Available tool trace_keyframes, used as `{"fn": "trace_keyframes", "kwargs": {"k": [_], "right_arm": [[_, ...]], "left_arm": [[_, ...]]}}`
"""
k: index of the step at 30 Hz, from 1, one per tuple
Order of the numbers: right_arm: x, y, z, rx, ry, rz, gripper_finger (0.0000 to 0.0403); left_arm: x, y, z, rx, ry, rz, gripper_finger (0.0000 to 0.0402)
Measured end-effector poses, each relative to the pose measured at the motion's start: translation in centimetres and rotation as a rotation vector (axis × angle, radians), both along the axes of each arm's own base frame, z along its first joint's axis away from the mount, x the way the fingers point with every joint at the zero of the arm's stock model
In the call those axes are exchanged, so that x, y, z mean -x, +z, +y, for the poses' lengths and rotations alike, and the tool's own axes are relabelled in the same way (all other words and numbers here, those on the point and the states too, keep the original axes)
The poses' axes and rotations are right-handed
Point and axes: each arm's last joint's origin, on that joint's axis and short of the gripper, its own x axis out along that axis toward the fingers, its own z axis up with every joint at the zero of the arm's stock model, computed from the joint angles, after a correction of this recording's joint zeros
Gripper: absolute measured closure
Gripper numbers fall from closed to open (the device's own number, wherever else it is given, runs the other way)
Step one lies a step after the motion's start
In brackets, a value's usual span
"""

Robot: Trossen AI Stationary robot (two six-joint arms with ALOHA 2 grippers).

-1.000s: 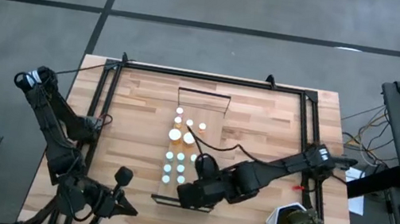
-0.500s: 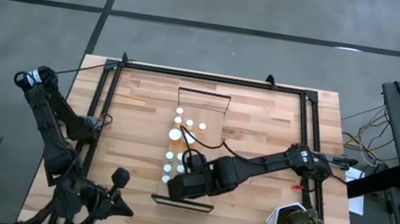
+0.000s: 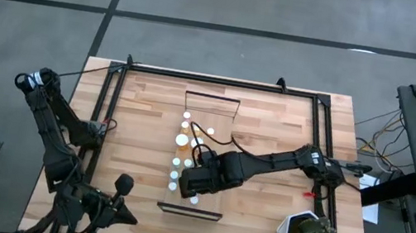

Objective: Pick and place medicine bottles onto shelf by color
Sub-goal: Adjust the pill bottles on the shelf

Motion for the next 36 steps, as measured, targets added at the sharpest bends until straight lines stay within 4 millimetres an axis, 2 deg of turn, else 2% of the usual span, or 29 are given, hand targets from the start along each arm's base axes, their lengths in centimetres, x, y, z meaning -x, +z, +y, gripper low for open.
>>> {"fn": "trace_keyframes", "kwargs": {"k": [15, 25, 36], "right_arm": [[-1.2, -3.6, -0.4, -0.159, 0.035, 0.047, 0.0394], [-1.2, -5.1, -0.6, -0.187, 0.091, 0.08, 0.0394], [-1.9, -6.4, -0.6, -0.216, 0.138, 0.027, 0.0394]], "left_arm": [[0.3, 0.0, -0.1, -0.001, -0.011, 0.0, 0.04], [0.3, 0.0, -0.2, -0.002, -0.012, 0.001, 0.04], [0.3, 0.0, -0.2, -0.003, -0.013, 0.001, 0.04]]}}
